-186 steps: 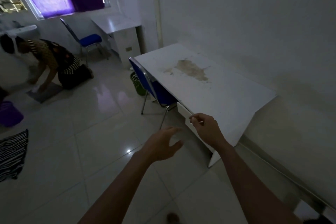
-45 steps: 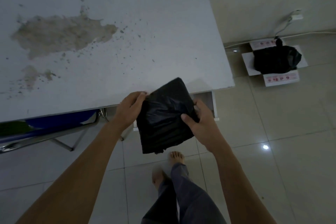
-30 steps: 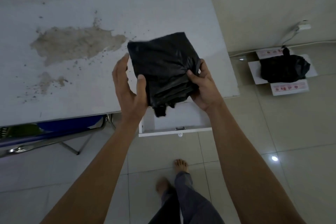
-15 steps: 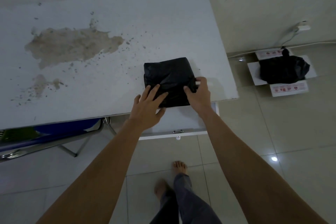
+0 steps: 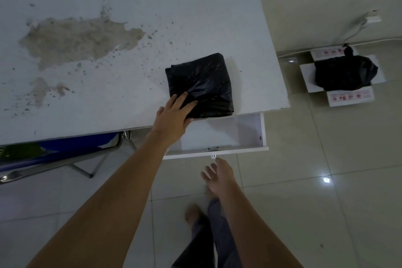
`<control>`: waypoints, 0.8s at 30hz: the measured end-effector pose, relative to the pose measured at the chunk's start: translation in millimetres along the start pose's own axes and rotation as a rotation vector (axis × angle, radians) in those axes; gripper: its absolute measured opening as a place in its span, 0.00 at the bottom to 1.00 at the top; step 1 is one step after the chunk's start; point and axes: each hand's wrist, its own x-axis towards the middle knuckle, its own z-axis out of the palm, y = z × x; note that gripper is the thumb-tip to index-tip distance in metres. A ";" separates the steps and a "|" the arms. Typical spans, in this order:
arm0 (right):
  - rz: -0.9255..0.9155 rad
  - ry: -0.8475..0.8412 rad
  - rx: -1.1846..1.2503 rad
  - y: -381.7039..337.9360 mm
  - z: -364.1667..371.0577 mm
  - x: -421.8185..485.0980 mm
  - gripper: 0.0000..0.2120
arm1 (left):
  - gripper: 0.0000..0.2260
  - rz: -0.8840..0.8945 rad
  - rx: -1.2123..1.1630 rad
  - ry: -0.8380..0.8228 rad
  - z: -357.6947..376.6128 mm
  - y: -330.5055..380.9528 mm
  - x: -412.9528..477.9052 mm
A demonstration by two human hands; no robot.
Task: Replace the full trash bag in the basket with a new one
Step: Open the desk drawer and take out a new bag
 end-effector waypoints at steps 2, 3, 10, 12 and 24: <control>-0.017 -0.110 0.075 1.6 3.4 10.4 0.12 | 0.24 0.001 -0.019 -0.021 -2.2 -0.8 2.9; -0.043 -0.118 0.062 2.3 4.9 13.8 0.12 | 0.24 0.001 -0.022 -0.026 -3.4 -1.4 3.9; -0.019 -0.181 0.047 0.4 14.9 22.6 0.13 | 0.24 -0.001 -0.015 -0.038 -9.0 -3.7 7.8; -0.052 -0.198 0.069 4.5 9.9 27.2 0.12 | 0.24 -0.007 -0.018 -0.041 -10.1 -3.5 8.2; -0.354 -0.107 -0.065 -8.9 20.4 18.2 0.12 | 0.25 -0.020 -0.011 -0.051 -15.7 -4.4 12.4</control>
